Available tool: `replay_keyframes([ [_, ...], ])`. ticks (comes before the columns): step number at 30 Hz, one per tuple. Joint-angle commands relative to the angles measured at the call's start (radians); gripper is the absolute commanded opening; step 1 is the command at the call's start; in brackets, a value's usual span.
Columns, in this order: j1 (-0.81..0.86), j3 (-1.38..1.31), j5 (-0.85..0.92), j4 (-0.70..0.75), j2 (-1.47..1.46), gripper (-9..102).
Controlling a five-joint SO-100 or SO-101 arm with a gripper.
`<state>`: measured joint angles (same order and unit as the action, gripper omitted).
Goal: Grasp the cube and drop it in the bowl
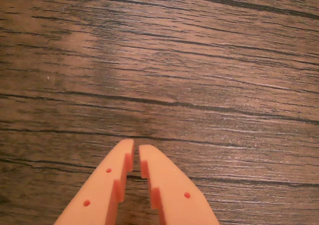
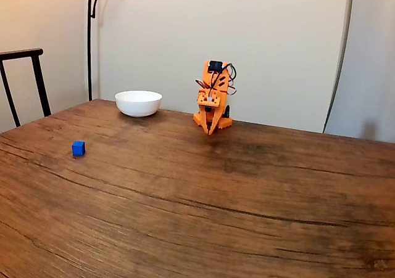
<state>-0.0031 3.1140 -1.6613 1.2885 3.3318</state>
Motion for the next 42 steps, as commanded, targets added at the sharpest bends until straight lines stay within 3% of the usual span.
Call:
replay_keyframes([
  [1, -0.003, -0.003, 0.008, 0.035, -0.009, 0],
  [12, 0.043, -0.124, -0.003, -0.114, -0.009, 0],
  [34, 0.411, -0.509, -0.046, -0.115, -0.038, 0],
  [42, 0.466, -0.719, -0.058, -0.202, -0.410, 0],
])
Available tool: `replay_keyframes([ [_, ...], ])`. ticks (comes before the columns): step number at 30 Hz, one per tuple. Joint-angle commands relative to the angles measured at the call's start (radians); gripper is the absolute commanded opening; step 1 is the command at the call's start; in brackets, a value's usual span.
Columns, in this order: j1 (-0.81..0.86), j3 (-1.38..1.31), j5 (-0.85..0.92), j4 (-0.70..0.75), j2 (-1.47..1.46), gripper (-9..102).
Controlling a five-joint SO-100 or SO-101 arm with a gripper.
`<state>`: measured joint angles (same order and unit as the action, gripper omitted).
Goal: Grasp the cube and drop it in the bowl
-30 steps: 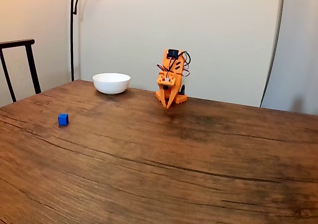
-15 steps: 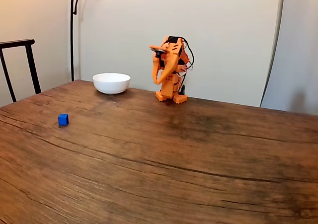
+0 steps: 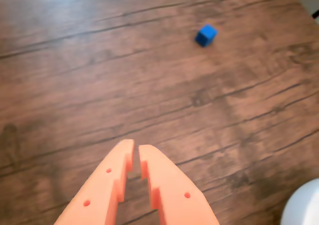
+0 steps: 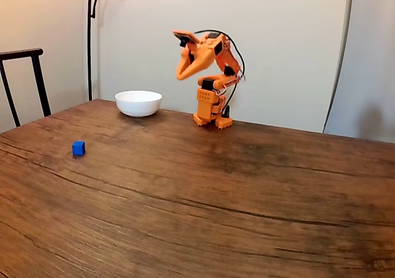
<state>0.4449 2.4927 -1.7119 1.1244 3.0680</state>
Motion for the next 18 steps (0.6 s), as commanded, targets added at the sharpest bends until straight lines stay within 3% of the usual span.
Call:
replay_keyframes([
  [1, 0.028, -0.130, -0.008, -0.048, -0.206, 0],
  [18, 0.041, -0.653, 0.005, -0.173, -0.959, 0],
])
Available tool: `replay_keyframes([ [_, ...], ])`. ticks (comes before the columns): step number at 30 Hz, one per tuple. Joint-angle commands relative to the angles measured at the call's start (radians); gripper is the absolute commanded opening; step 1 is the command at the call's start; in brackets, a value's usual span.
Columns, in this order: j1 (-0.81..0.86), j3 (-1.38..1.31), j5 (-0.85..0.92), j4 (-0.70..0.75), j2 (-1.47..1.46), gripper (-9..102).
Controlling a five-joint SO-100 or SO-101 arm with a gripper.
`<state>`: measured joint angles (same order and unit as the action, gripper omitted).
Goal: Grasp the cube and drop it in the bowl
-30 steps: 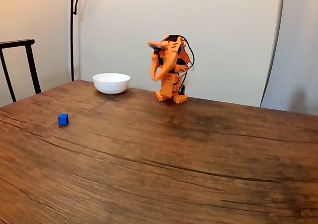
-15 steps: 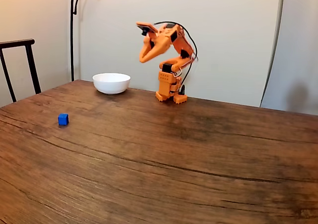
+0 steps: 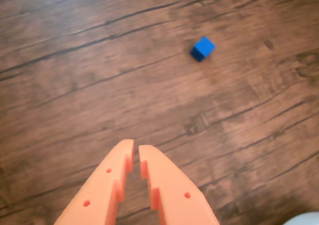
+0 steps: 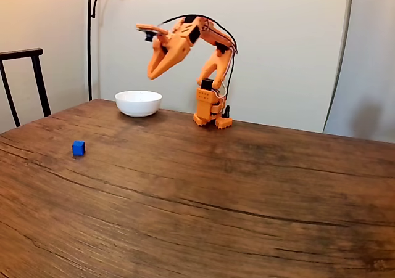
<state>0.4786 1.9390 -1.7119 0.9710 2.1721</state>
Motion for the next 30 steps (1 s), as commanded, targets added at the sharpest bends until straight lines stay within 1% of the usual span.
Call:
replay_keyframes([
  [1, 0.008, -0.129, 0.006, -0.020, -0.092, 0],
  [4, 0.008, -0.215, 0.008, -0.020, -0.176, 0],
  [11, 0.008, -0.373, 0.124, -0.026, -0.379, 0],
  [18, 0.009, -0.518, 0.184, -0.155, -0.598, 0],
  [30, 0.077, -0.818, 0.224, -0.143, -0.885, 0],
])
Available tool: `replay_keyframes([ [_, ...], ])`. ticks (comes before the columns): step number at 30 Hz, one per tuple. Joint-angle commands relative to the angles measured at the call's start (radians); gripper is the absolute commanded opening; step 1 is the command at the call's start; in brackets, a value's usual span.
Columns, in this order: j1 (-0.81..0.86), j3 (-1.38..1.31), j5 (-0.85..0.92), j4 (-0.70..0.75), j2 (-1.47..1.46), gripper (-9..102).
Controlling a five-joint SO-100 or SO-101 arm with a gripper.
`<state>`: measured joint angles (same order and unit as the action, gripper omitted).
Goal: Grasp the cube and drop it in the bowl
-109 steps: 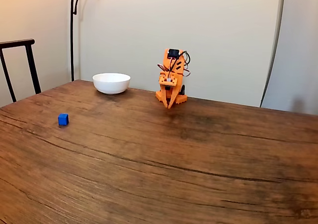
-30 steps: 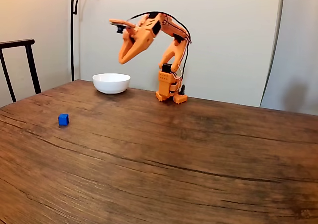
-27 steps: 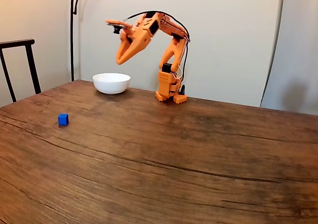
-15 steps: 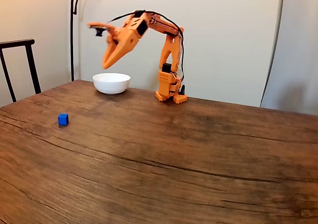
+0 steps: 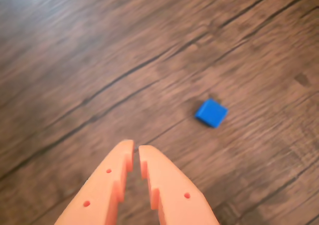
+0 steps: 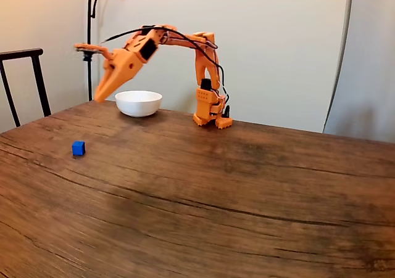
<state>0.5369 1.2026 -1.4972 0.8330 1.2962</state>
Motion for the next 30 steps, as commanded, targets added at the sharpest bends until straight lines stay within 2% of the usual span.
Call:
replay_keyframes([
  [1, 0.025, -0.092, 0.009, -0.005, -0.023, 0],
  [11, 0.066, -0.192, -0.002, 0.097, -0.135, 0],
  [20, 0.057, -0.199, 0.040, 0.083, -0.184, 10],
  [30, 0.035, -0.206, 0.051, -0.066, -0.279, 38],
])
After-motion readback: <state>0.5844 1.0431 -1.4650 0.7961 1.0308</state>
